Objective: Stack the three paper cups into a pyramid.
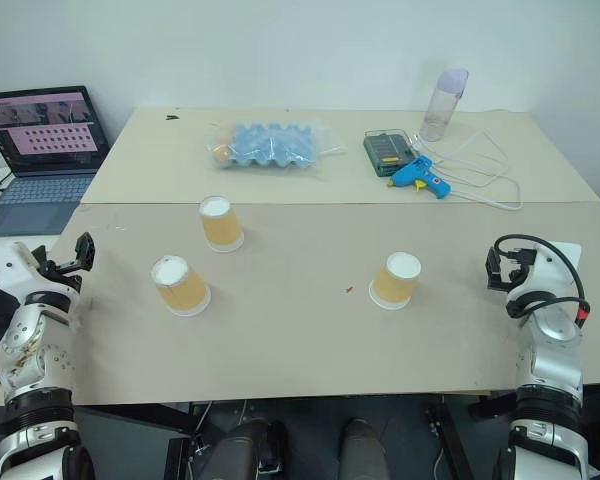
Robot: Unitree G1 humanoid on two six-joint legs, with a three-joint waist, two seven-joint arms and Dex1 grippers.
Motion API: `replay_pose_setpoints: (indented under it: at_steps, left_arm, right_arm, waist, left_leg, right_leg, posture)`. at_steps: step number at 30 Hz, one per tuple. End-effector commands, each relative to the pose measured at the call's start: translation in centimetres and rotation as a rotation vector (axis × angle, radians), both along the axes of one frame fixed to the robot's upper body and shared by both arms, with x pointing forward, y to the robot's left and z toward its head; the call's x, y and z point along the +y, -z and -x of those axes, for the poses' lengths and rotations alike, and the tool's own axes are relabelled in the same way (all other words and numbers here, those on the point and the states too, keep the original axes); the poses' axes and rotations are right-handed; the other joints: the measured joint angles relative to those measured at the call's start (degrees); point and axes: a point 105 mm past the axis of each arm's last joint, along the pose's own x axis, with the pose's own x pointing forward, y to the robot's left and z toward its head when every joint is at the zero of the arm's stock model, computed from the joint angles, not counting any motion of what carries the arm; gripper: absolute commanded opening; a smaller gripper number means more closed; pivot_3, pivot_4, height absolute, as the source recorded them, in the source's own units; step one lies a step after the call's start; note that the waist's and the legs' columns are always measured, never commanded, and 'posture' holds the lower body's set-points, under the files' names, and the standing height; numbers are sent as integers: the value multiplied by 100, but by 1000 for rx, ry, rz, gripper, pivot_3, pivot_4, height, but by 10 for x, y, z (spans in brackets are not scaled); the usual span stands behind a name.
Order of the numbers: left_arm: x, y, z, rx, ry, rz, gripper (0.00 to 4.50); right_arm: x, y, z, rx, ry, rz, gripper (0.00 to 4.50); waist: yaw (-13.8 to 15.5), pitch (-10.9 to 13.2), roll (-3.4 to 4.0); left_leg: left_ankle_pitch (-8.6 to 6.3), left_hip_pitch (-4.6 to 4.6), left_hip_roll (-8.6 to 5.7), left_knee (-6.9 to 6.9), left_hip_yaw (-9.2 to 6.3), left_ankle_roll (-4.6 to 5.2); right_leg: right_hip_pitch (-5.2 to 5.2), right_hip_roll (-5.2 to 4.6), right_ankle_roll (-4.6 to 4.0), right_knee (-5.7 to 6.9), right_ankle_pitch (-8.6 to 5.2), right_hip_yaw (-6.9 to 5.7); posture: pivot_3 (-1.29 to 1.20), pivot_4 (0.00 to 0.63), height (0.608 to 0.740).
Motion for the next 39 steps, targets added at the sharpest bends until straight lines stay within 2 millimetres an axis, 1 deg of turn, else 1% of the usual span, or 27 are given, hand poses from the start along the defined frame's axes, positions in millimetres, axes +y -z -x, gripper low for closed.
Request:
replay_pose_setpoints:
  at_steps: [1,6,9,10,12,13,15,16,18,19,21,23,26,27,29,31,33,35,39]
  left_arm:
    - [-2,-16,0,-44,21,-29,4500]
    - [-8,-28,0,-46,99,-36,4500]
    - [-14,-40,4,-63,159,-48,4500]
    - [-17,-46,6,-82,179,-40,4500]
    - [-19,-53,9,-100,199,-29,4500]
    - [-23,-57,11,-105,223,-36,4500]
    - [-36,-64,16,-100,299,-60,4500]
    - [-43,-67,20,-95,336,-75,4500]
    - [-53,-69,27,-74,399,-95,4500]
    - [-56,-70,30,-66,421,-101,4500]
    - [-64,-72,37,-37,477,-128,4500]
    - [-73,-76,46,-7,547,-156,4500]
    - [-86,-79,56,25,638,-174,4500]
    - [-91,-79,60,43,672,-179,4500]
    - [-100,-77,67,83,738,-198,4500]
    - [-111,-74,74,116,801,-200,4500]
    - [-118,-69,77,137,832,-194,4500]
    - [-119,-62,74,153,823,-176,4500]
    - [-124,-56,68,152,825,-162,4500]
  right_arm:
    - [-7,-27,0,-85,17,42,4482]
    - [-15,-31,3,-97,51,30,4482]
    - [-23,-56,6,-194,84,-21,4482]
    - [-23,-68,6,-228,83,-24,4482]
    - [-23,-83,5,-263,74,-27,4482]
    - [-18,-94,4,-283,44,-30,4482]
    - [16,-123,-3,-330,-157,-53,4482]
    - [39,-138,-3,-348,-280,-52,4482]
    - [80,-157,2,-354,-496,-43,4482]
    - [93,-162,6,-348,-565,-39,4482]
    - [124,-176,20,-347,-762,-44,4482]
    - [162,-196,47,-359,-1012,1,4482]
    - [198,-213,79,-373,-1258,49,4482]
    - [208,-214,88,-368,-1325,58,4482]
    - [229,-210,101,-320,-1450,110,4482]
    - [247,-200,109,-263,-1547,151,4482]
    - [261,-190,113,-212,-1628,159,4482]
    - [272,-174,109,-148,-1666,174,4482]
    - [280,-150,98,-46,-1672,194,4482]
  waist:
    - [-1,0,0]
    - [-1,0,0]
    - [-3,1,2]
    - [-4,1,2]
    - [-6,2,4]
    - [-9,2,4]
    - [-24,3,4]
    - [-36,3,5]
    - [-60,3,6]
    - [-59,4,7]
    - [-28,4,7]
    - [0,7,8]
    - [37,13,14]
    - [47,13,12]
    - [59,11,10]
    - [59,11,9]
    - [57,11,9]
    - [71,11,9]
    - [120,11,8]
  left_leg:
    - [0,0,0,0,0,0]
    - [1,0,0,-1,0,-1]
    - [1,-1,0,-3,2,-2]
    - [1,-1,-1,-4,4,-2]
    - [2,-1,0,-7,5,-4]
    - [3,-1,0,-9,5,-4]
    - [5,-1,1,-15,6,-8]
    - [6,-1,5,-18,7,-9]
    - [7,-1,10,-26,10,-11]
    - [8,-1,14,-27,10,-12]
    - [9,0,18,-30,4,-14]
    - [9,-1,16,-32,3,-14]
    - [7,-6,12,-32,2,-12]
    - [7,-5,12,-32,-6,-12]
    - [6,-4,15,-32,-16,-14]
    - [5,-4,15,-35,-15,-15]
    - [4,-5,14,-37,-10,-15]
    - [5,-4,14,-38,-10,-16]
    - [6,-5,11,-39,-6,-17]
  right_leg:
    - [0,0,0,0,0,0]
    - [0,0,0,0,0,0]
    - [1,1,0,1,0,3]
    - [1,1,0,1,0,6]
    - [0,1,0,2,0,9]
    - [1,1,-1,2,0,11]
    - [0,2,-1,2,-1,13]
    - [-1,6,-3,1,-1,14]
    - [-5,8,-8,2,-5,18]
    - [-8,9,-12,4,-7,18]
    - [-6,10,-18,3,-11,11]
    - [-7,9,-32,0,-19,8]
    - [-14,4,-53,-2,-32,6]
    - [-23,4,-53,-6,-33,-1]
    - [-18,4,-54,-20,-34,-12]
    - [-17,3,-54,-34,-34,-12]
    - [-19,2,-54,-37,-34,-8]
    - [-21,1,-54,-36,-34,-7]
    - [-23,2,-56,-35,-32,-8]
  posture:
    - [0,150,740]
    - [0,150,740]
    - [0,150,740]
    - [0,150,740]
    - [0,150,740]
    - [0,150,740]
    - [0,150,740]
    - [0,150,740]
    - [0,150,740]
    - [0,150,740]
    - [0,150,740]
    - [0,150,740]
    - [0,150,740]
    - [0,150,740]
    - [0,150,740]
    - [0,150,740]
    - [0,150,740]
    - [0,150,740]
    - [0,150,740]
